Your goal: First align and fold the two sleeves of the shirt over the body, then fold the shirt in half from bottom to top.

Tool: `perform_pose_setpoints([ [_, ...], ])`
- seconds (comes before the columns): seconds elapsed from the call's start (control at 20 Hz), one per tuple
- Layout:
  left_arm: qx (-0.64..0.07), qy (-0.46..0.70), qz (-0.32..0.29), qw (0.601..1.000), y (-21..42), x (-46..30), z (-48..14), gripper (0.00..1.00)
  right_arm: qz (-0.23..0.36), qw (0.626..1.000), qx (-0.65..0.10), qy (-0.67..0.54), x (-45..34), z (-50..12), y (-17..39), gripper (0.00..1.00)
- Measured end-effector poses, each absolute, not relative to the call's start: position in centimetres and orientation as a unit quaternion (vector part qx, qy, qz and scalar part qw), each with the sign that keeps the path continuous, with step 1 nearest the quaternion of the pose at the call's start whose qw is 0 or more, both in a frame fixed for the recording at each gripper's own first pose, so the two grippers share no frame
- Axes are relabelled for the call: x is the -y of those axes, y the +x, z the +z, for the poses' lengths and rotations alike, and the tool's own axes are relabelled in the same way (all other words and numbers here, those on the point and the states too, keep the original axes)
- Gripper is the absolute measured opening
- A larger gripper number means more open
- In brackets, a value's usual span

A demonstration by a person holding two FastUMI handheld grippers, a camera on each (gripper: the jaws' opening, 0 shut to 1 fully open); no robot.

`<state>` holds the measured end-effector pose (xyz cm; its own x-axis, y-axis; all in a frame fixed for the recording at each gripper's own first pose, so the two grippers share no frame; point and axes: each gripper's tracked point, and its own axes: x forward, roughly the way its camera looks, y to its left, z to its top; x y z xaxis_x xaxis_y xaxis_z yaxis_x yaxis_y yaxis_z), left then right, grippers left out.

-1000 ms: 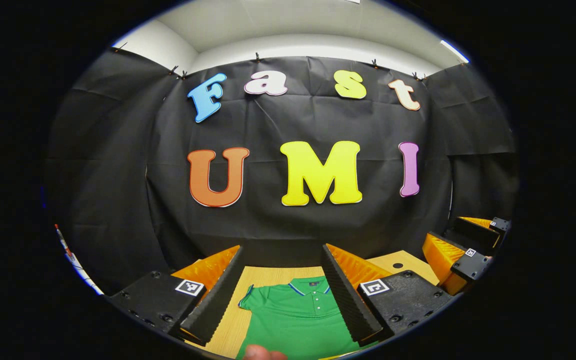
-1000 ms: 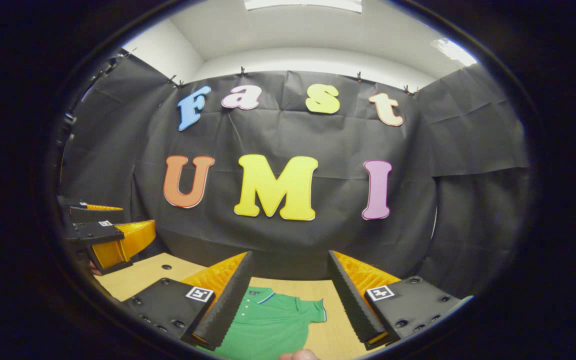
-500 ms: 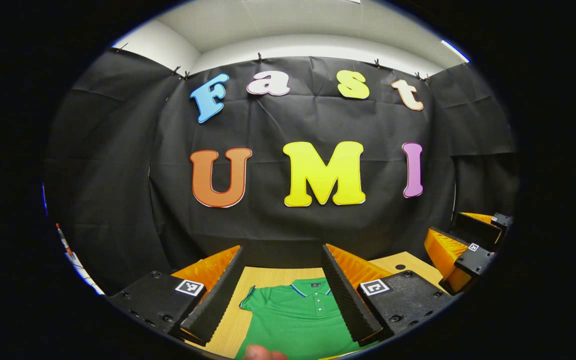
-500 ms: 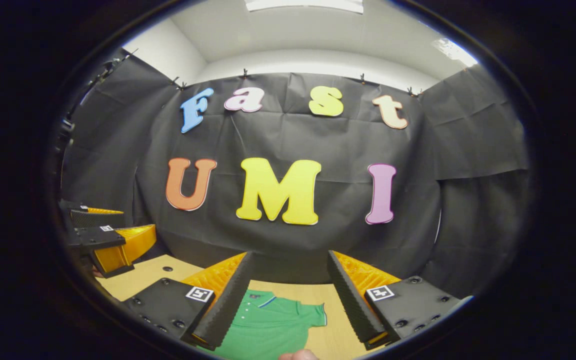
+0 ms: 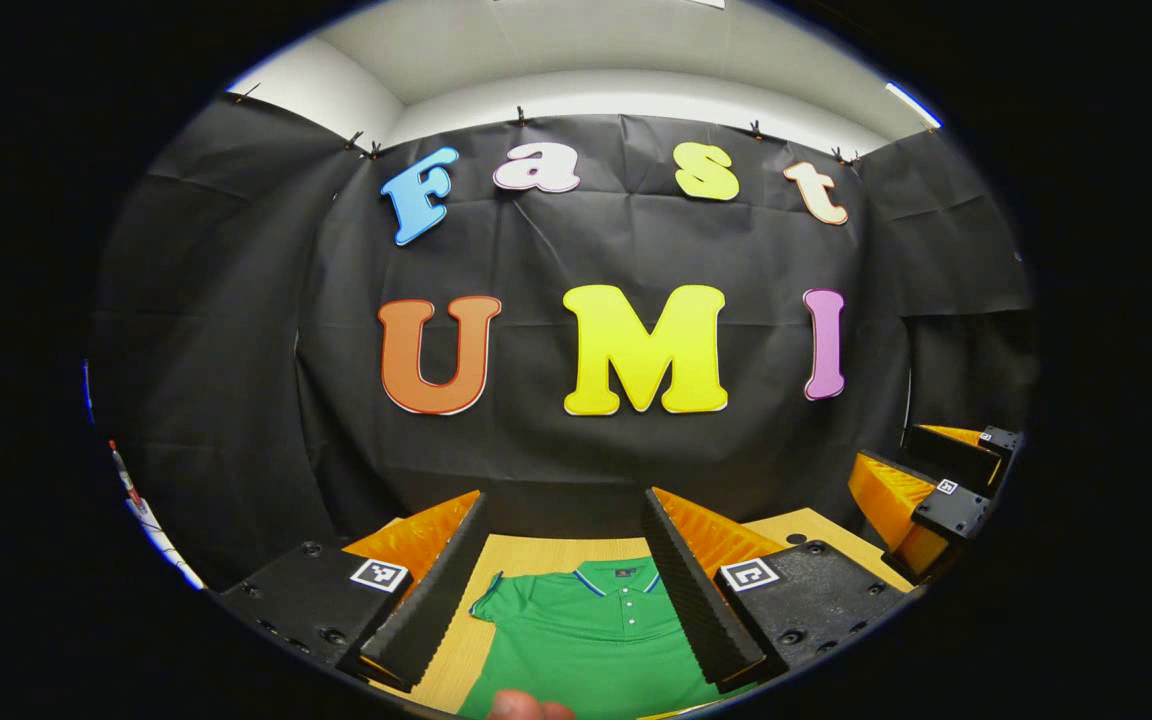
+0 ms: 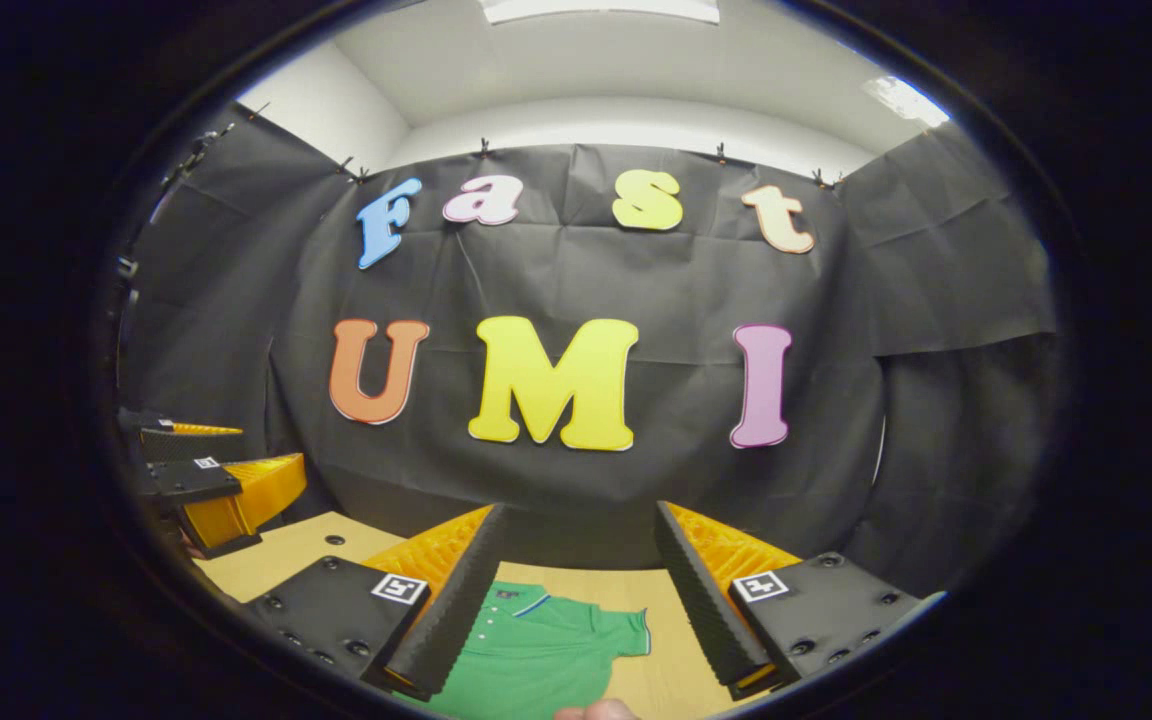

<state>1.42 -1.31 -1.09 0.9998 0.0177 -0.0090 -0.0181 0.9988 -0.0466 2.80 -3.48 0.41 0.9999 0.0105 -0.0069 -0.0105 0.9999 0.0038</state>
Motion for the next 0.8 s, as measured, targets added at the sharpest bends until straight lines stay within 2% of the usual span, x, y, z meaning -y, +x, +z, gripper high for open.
perform_pose_setpoints([
  [0.4,-0.033,-0.021,-0.012,0.999,2.1,3.8,-4.2,0.98,0.004,0.999,-0.037,0.001,5.5,-2.3,3.2,0.95],
  [0.5,-0.041,-0.015,-0.014,0.999,2.4,4.3,-5.1,1.00,0.010,0.998,-0.055,0.006,5.9,-3.7,3.6,0.94],
  [0.55,-0.047,-0.013,-0.016,0.999,2.4,4.6,-5.7,0.98,0.011,0.998,-0.065,0.005,6.2,-4.4,3.8,0.95],
  [0.8,-0.083,-0.019,-0.022,0.996,3.0,5.8,-8.3,0.98,0.018,0.990,-0.136,0.012,8.5,-9.2,5.9,0.95],
])
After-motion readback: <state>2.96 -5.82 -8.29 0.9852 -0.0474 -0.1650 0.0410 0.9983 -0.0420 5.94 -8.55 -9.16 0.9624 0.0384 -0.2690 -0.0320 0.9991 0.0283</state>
